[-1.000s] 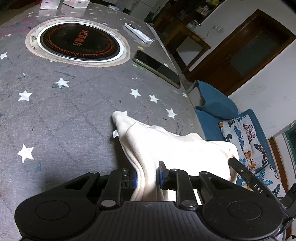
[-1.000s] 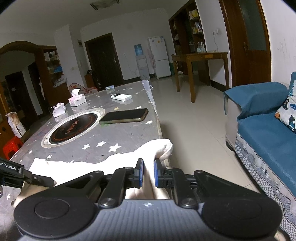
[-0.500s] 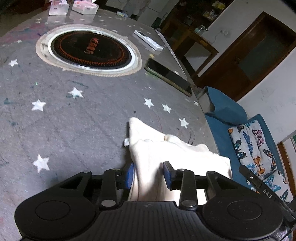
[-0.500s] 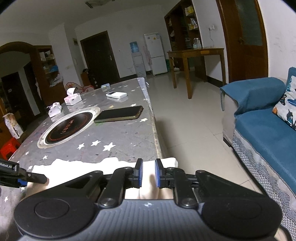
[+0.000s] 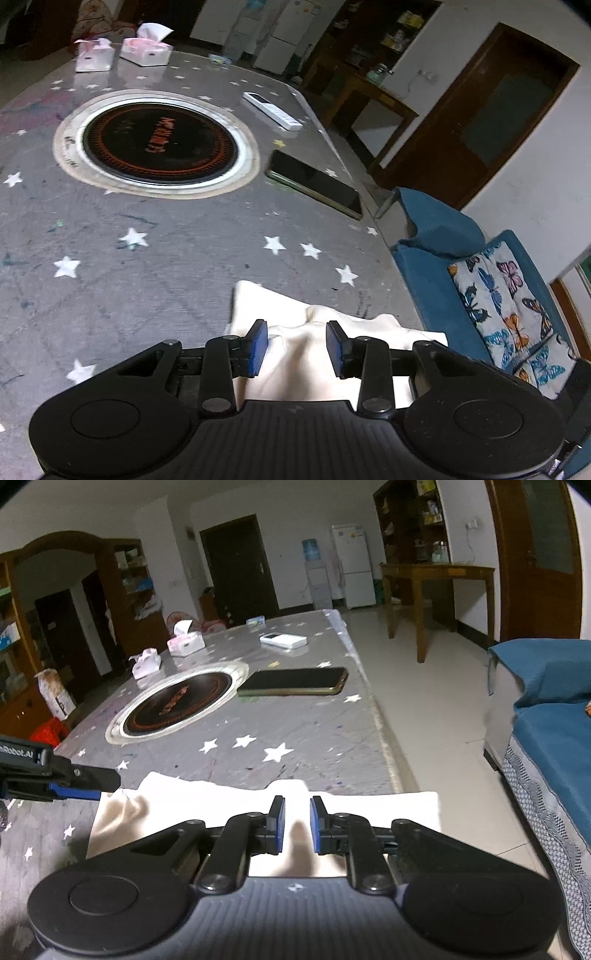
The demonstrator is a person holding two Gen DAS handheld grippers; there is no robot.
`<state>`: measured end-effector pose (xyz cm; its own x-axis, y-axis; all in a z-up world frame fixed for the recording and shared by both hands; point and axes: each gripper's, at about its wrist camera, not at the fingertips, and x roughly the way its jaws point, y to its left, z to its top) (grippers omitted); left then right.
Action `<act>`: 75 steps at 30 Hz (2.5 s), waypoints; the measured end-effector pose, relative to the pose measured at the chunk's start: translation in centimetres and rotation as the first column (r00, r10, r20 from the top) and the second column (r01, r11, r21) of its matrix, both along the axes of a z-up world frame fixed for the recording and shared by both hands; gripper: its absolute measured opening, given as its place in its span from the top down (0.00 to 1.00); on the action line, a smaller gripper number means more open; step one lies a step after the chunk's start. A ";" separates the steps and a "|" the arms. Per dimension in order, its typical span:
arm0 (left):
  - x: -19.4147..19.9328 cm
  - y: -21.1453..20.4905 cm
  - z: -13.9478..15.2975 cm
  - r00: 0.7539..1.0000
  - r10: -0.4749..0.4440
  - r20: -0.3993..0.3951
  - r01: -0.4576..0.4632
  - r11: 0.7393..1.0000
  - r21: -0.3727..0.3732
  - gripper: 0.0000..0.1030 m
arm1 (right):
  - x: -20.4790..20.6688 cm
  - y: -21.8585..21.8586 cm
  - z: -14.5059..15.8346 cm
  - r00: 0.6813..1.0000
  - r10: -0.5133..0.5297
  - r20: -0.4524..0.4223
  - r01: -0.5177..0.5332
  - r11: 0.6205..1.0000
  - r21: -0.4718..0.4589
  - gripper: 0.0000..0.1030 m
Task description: Fold clothes
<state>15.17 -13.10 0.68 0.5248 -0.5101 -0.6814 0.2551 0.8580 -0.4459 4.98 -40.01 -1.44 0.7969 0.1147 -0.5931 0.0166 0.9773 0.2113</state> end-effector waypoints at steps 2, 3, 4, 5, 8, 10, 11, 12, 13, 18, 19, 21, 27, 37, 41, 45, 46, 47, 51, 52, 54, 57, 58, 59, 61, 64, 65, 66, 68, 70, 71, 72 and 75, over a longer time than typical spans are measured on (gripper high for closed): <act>0.2 -0.6 -0.2 1.000 -0.014 0.000 0.014 1.000 0.005 0.63 | 0.5 0.2 -0.4 1.000 0.005 -0.012 -0.005 1.000 -0.006 0.85; 0.3 -0.9 -0.3 1.000 -0.020 0.000 0.020 1.000 0.008 0.63 | 0.6 0.4 -0.5 1.000 0.007 -0.015 -0.007 1.000 -0.008 0.83; 0.4 -1.2 -0.4 1.000 -0.024 0.001 0.024 1.000 0.011 0.63 | 0.9 0.5 -0.7 1.000 0.008 -0.020 -0.008 1.000 -0.012 0.82; 0.6 -1.4 -0.6 1.000 -0.026 -0.001 0.026 1.000 0.013 0.63 | 1.2 0.6 -0.9 1.000 0.009 -0.026 -0.009 1.000 -0.016 0.81; 1.1 -1.9 -0.9 1.000 -0.031 -0.003 0.031 0.999 0.018 0.63 | 1.6 0.7 -1.4 0.999 0.005 -0.038 -0.006 1.000 -0.019 0.78; 1.4 -2.1 -1.0 0.999 -0.034 0.001 0.034 0.999 0.026 0.63 | 1.8 0.6 -1.7 0.999 0.004 -0.043 -0.005 1.000 -0.019 0.76; 1.4 -2.2 -1.0 0.999 -0.039 0.003 0.039 0.999 0.026 0.63 | 1.8 0.6 -1.8 0.999 0.004 -0.045 -0.005 1.000 -0.019 0.76; 1.4 -2.2 -1.0 0.999 -0.045 0.005 0.045 0.999 0.023 0.63 | 1.9 0.6 -1.9 0.999 0.005 -0.045 -0.006 1.000 -0.019 0.74; 1.4 -2.3 -1.0 0.999 -0.050 0.007 0.050 0.999 0.022 0.63 | 1.9 0.6 -2.0 0.999 0.005 -0.045 -0.006 1.000 -0.020 0.74; 1.1 -3.0 -1.3 0.996 -0.084 0.021 0.083 0.995 0.048 0.62 | 1.7 0.8 -1.8 0.999 0.021 -0.044 -0.022 0.999 -0.025 0.64; 1.1 -3.2 -1.4 0.996 -0.089 0.019 0.088 0.995 0.057 0.61 | 1.4 1.0 -1.7 0.999 0.029 -0.044 -0.030 0.999 -0.028 0.63; 1.1 -3.3 -1.8 0.996 -0.090 0.015 0.088 0.994 0.071 0.61 | 1.0 1.4 -1.4 0.998 0.045 -0.044 -0.047 0.998 -0.035 0.62; 0.6 -2.4 -1.6 0.996 -0.081 0.023 0.079 0.994 0.070 0.61 | -0.3 2.5 -0.7 0.994 0.094 -0.047 -0.097 0.994 -0.057 0.50; -3.1 -0.6 -0.5 0.993 -0.099 0.061 0.094 0.993 0.072 0.61 | -2.8 5.5 -0.1 0.981 0.190 -0.049 -0.194 0.976 -0.095 0.39; -4.7 0.2 -0.7 0.992 -0.105 0.067 0.099 0.992 0.083 0.61 | -4.0 6.5 0.3 0.977 0.212 -0.038 -0.215 0.970 -0.114 0.35; -5.9 0.6 -1.2 0.991 -0.112 0.070 0.104 0.989 0.101 0.61 | -4.7 7.5 0.0 0.972 0.230 -0.048 -0.235 0.962 -0.138 0.34; -6.1 0.7 -1.4 0.991 -0.112 0.068 0.104 0.989 0.106 0.61 | -4.8 7.7 -0.2 0.971 0.233 -0.055 -0.239 0.960 -0.143 0.34; -6.3 0.8 -1.6 0.992 -0.110 0.065 0.103 0.988 0.111 0.61 | -4.9 7.8 -0.3 0.970 0.234 -0.058 -0.241 0.960 -0.146 0.34; -6.7 1.3 -2.1 0.995 -0.092 0.048 0.086 0.989 0.125 0.61 | -5.6 8.2 -0.1 0.973 0.226 -0.053 -0.232 0.961 -0.153 0.29; -6.8 1.4 -2.1 0.995 -0.089 0.044 0.084 0.989 0.119 0.61 | -5.8 8.2 0.0 0.974 0.222 -0.048 -0.227 0.962 -0.152 0.26; -7.1 1.6 -2.0 0.995 -0.086 0.045 0.080 0.990 0.117 0.58 | -6.3 8.1 0.2 0.977 0.210 -0.040 -0.214 0.965 -0.151 0.23; -7.9 1.8 -1.8 0.995 -0.084 0.052 0.078 0.991 0.113 0.54 | -6.8 8.0 0.3 0.980 0.197 -0.038 -0.200 0.968 -0.149 0.19; -8.1 1.9 -1.8 0.995 -0.083 0.052 0.077 0.991 0.111 0.51 | -7.0 8.0 0.3 0.981 0.192 -0.038 -0.196 0.970 -0.146 0.18; -8.3 1.9 -1.7 0.995 -0.080 0.052 0.074 0.991 0.111 0.48 | -7.2 8.0 0.3 0.982 0.187 -0.038 -0.191 0.971 -0.142 0.17; -8.7 2.1 -1.6 0.996 -0.072 0.052 0.066 0.992 0.111 0.45 | -7.5 7.9 0.3 0.983 0.179 -0.036 -0.182 0.974 -0.138 0.12; -9.4 2.4 -1.5 0.996 -0.066 0.057 0.059 0.992 0.111 0.39 | -8.1 7.9 0.3 0.987 0.159 -0.033 -0.162 0.977 -0.136 0.08; -9.6 2.4 -1.4 0.996 -0.064 0.059 0.057 0.992 0.111 0.35 | -8.2 7.8 0.3 0.988 0.152 -0.033 -0.155 0.979 -0.133 0.07; -9.8 2.5 -1.3 0.996 -0.063 0.061 0.056 0.992 0.112 0.34 | -8.4 7.8 0.2 0.989 0.145 -0.033 -0.148 0.980 -0.130 0.06; -10.3 2.5 -1.3 0.995 -0.065 0.070 0.057 0.992 0.113 0.30 | -8.8 7.7 0.2 0.991 0.131 -0.031 -0.134 0.983 -0.126 0.05; -10.8 2.5 -1.2 0.995 -0.067 0.076 0.058 0.991 0.118 0.27 | -9.1 7.6 0.2 0.993 0.118 -0.030 -0.121 0.985 -0.122 0.00; -11.0 2.5 -1.2 0.995 -0.069 0.078 0.060 0.991 0.120 0.24 | -9.3 7.6 0.2 0.994 0.107 -0.031 -0.110 0.987 -0.120 0.00; -11.2 2.5 -1.2 0.994 -0.070 0.080 0.060 0.991 0.123 0.24 | -9.4 7.5 0.2 0.995 0.098 -0.030 -0.101 0.987 -0.122 0.00; -11.8 2.6 -1.2 0.994 -0.069 0.088 0.057 0.991 0.125 0.19 | -9.9 7.3 0.2 0.996 0.079 -0.027 -0.082 0.990 -0.113 0.00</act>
<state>3.41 -10.45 -0.50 0.5572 -0.4604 -0.6911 0.3452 0.8853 -0.3115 -4.92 -32.66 -1.26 0.7741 0.1090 -0.6236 -0.0599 0.9933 0.0993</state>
